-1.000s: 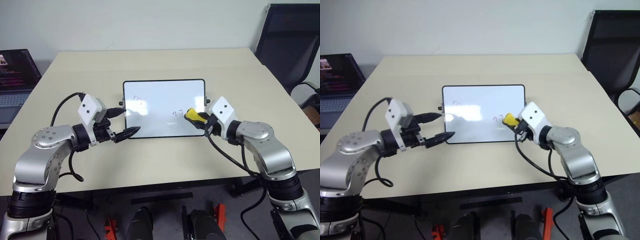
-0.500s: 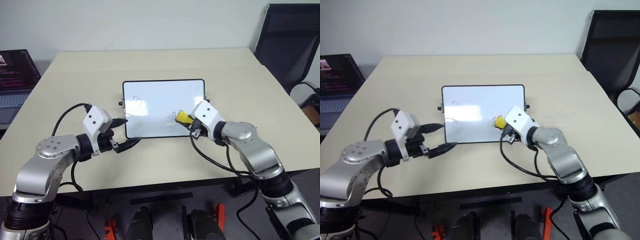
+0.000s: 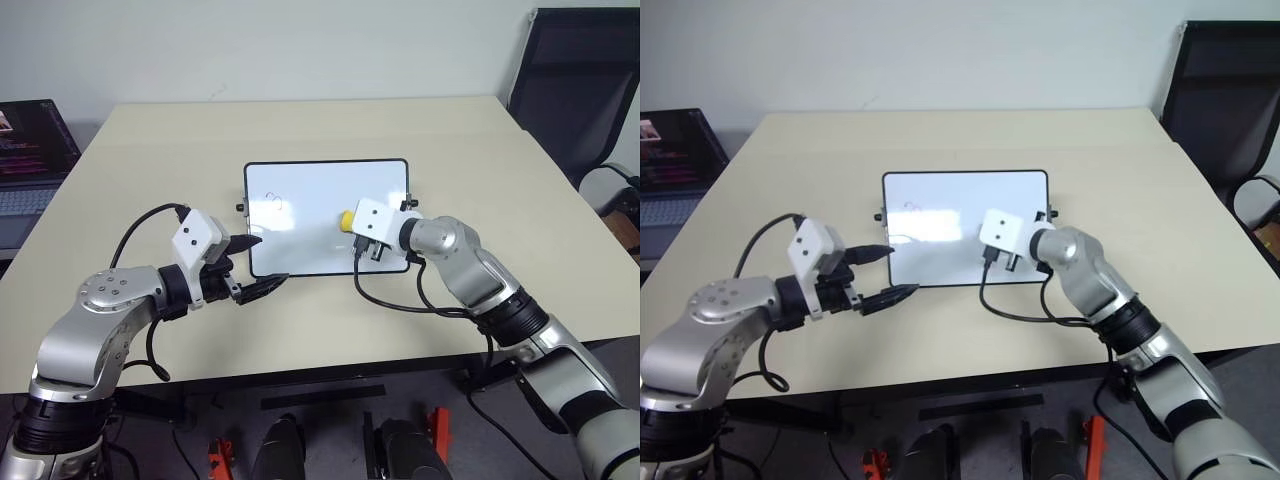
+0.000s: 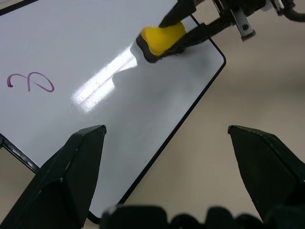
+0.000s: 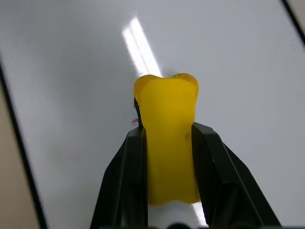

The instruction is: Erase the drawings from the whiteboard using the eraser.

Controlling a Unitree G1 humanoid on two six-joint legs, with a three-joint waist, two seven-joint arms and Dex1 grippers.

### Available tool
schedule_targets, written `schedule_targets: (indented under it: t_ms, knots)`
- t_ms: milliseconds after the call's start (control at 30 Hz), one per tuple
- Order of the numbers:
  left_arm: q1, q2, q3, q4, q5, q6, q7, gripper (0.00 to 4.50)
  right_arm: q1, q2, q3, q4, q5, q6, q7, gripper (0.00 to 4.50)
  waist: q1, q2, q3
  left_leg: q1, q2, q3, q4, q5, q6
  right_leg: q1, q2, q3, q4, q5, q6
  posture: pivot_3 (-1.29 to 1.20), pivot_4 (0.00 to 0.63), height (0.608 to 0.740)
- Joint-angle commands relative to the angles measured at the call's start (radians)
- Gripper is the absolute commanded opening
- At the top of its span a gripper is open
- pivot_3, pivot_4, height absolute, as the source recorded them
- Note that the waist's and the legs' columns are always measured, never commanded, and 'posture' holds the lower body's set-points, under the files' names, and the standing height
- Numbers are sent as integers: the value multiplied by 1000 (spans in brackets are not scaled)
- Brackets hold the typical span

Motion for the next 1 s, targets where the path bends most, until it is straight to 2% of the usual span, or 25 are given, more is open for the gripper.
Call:
schedule_targets:
  t_ms: [33, 167, 233, 467, 533, 667, 733, 867, 1000]
  knots:
    - [-17, 3, 5, -24, -14, -10, -6, 4500, 0, -18, 12, 33, -56, -24, 14, 966, 0, 0, 0, 0, 0, 0, 0, 0, 0, 0, 0, 0, 0, 0, -1, 0, 150, 740]
    - [-21, 0, 0, -23, -15, -9, -7, 4500, -67, 24, -55, 112, -103, -81, -134, 966, -1, 0, 0, 0, 0, 0, 1, 2, 2, 0, 0, 0, 0, 1, -5, 0, 150, 740]
    - [-23, -1, -2, -22, -15, -10, -8, 4500, -69, 28, -56, 120, -109, -91, -134, 966, -1, 0, 0, 0, 0, 0, 1, 3, 3, -1, 0, 0, 0, 3, -5, 0, 150, 740]
    - [-32, -4, -6, -14, -16, -14, -9, 4500, 48, -74, 38, 13, -127, -86, 130, 966, 7, -1, 0, 0, 0, 0, 1, 3, 3, 0, 0, 0, -1, 2, -4, 0, 150, 740]
    - [-34, -4, -7, -12, -16, -15, -9, 4500, 65, -91, 40, -4, -136, -99, 153, 965, 6, -1, 0, 0, 0, 0, 0, 3, 3, 0, 0, 0, -1, 2, -4, 0, 150, 740]
    - [-35, -5, -7, -8, -15, -15, -12, 4500, 1, -32, -52, 86, -175, -150, -69, 965, -2, -1, 0, 0, 0, 0, 1, 3, 3, 0, 0, 1, 0, 4, -5, 0, 150, 740]
    - [-34, -5, -7, -6, -14, -15, -12, 4500, -22, -8, -83, 118, -170, -171, -130, 965, -4, -1, 0, 0, 0, 0, 1, 3, 3, -1, 0, 1, 0, 6, -5, 0, 150, 740]
    - [-22, -7, 6, -7, -16, -13, -2, 4500, 6, 0, -80, 122, -156, -176, -92, 965, 3, -1, -1, 0, 0, 0, 2, 4, 4, -1, -1, 0, -1, 7, -5, 0, 150, 740]
    - [4, -13, 54, -12, -29, -1, 35, 4500, 53, 33, -153, 51, -90, -127, -80, 965, 3, -1, -1, 0, 0, 1, 2, 4, 4, 0, -1, 1, -1, 5, -5, 0, 150, 740]
